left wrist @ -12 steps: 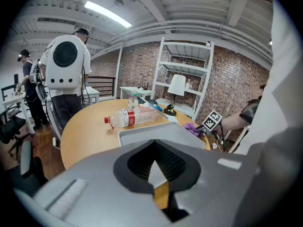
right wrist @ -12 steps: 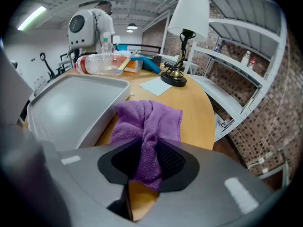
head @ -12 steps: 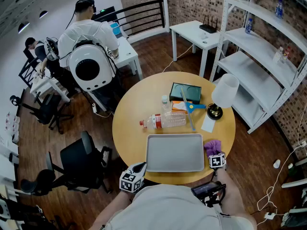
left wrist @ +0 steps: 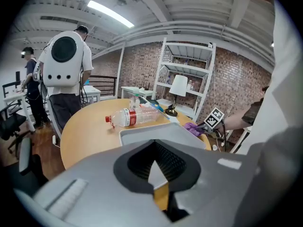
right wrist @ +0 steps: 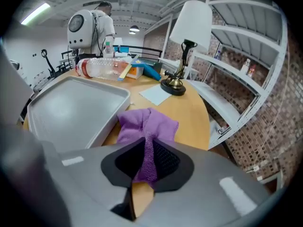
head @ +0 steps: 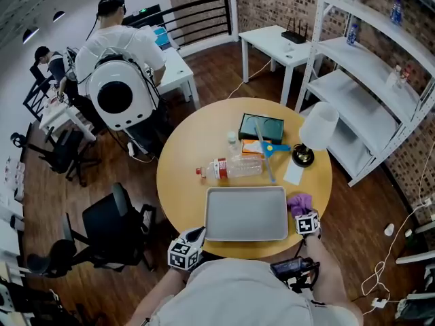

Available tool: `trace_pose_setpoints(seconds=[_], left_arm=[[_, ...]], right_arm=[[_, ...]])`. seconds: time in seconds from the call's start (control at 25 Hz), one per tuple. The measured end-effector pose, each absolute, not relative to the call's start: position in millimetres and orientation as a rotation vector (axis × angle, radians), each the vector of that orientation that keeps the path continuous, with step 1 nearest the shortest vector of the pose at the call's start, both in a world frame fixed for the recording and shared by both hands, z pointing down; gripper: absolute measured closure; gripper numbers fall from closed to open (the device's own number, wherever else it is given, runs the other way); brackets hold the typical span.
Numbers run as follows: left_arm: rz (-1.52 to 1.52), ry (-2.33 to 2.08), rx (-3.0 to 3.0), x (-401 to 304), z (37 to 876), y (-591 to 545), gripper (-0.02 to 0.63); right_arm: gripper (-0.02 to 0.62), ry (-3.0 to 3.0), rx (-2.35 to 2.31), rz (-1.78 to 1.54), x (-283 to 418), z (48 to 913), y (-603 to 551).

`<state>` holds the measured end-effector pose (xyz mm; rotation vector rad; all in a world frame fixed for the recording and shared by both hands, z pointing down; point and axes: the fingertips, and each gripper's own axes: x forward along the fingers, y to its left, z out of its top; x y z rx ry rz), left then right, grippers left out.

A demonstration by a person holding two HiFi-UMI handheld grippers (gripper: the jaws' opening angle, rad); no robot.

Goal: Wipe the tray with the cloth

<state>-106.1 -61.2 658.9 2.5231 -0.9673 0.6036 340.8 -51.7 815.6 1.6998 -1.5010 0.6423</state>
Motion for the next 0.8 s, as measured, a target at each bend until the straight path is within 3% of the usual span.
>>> trace_pose_setpoints(seconds=[0.2, 0.4, 0.6, 0.8], left_arm=[[0.576, -0.977, 2.506, -108, 659, -66, 0.606], [0.554, -0.978, 2.503, -107, 660, -65, 0.606], [0.533, -1.032, 2.479, -116, 656, -70, 0.606], [0.551, -1.086, 2.429, -130, 657, -61, 0.606]], right_arm=[[0.546, -1.661, 1.773, 0.377, 324, 740, -79], [0.546, -2.012, 1.522, -0.007, 243, 682, -105], [0.545, -2.109, 1.051, -0.174, 179, 713, -115], [0.545, -1.996, 0.795, -0.162, 183, 775, -123]])
